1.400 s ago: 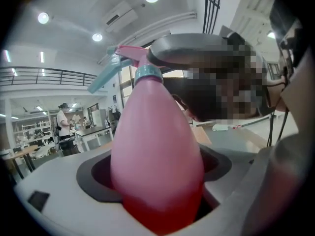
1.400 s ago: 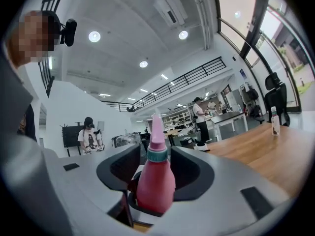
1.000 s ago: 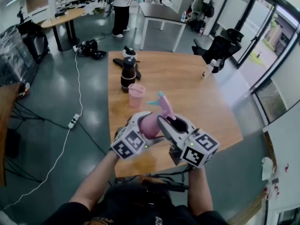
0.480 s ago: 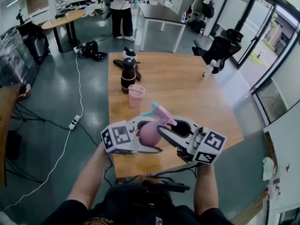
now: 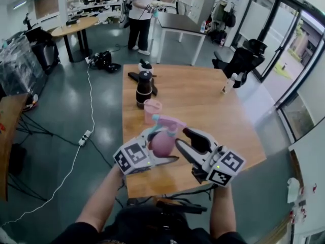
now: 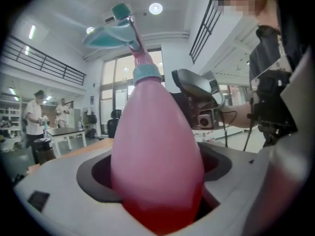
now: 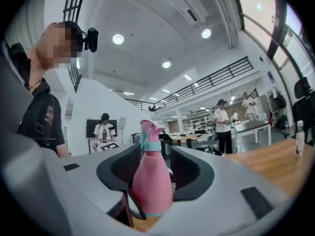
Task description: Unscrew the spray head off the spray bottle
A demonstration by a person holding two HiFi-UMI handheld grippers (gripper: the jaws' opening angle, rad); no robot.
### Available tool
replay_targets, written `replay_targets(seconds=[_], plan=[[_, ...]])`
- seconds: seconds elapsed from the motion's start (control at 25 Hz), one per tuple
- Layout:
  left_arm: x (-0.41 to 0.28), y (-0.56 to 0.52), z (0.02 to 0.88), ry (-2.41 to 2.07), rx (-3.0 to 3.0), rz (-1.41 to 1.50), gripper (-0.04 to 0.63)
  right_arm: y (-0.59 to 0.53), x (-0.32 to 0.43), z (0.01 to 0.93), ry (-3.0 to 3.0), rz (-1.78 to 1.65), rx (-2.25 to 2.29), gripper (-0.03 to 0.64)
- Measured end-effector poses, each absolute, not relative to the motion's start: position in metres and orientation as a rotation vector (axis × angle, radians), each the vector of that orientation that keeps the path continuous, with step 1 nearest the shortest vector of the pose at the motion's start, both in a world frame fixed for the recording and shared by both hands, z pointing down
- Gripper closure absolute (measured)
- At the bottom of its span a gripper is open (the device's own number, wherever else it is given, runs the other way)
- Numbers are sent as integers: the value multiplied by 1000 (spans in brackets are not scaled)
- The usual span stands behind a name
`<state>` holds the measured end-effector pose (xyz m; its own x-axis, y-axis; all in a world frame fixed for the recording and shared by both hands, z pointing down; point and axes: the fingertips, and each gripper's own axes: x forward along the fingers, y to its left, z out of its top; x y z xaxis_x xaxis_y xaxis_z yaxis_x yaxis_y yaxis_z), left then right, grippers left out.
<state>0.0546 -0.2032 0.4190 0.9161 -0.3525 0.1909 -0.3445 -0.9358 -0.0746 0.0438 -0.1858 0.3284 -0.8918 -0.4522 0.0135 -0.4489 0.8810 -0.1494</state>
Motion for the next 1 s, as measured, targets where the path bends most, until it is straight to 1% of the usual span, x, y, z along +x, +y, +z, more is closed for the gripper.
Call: replay_targets(seconds=[0.2,0.48,0.56,0.64,0.76,1.0], plan=[[41,-229,430,854,-2948,-425,152,-189,35,335,2989,-311,-834,430],[42,-234,443,989,-2847,-560,152,-210,28,337,2966,-316,-1054,430],[45,-231,447,972,-2829,-582,152,-211,26,341,3001,-273,-1093,430],[48,-228,449,948,-2834,-592,152,-213,26,344,3024,-225,-1123,473],[50,-223,451,880,-2886,-584,152,-212,26,346,3053,-214,-1074,477],[61,-196,442,545,-3058,-455,152,-198,28,342,3076,-307,-771,479]])
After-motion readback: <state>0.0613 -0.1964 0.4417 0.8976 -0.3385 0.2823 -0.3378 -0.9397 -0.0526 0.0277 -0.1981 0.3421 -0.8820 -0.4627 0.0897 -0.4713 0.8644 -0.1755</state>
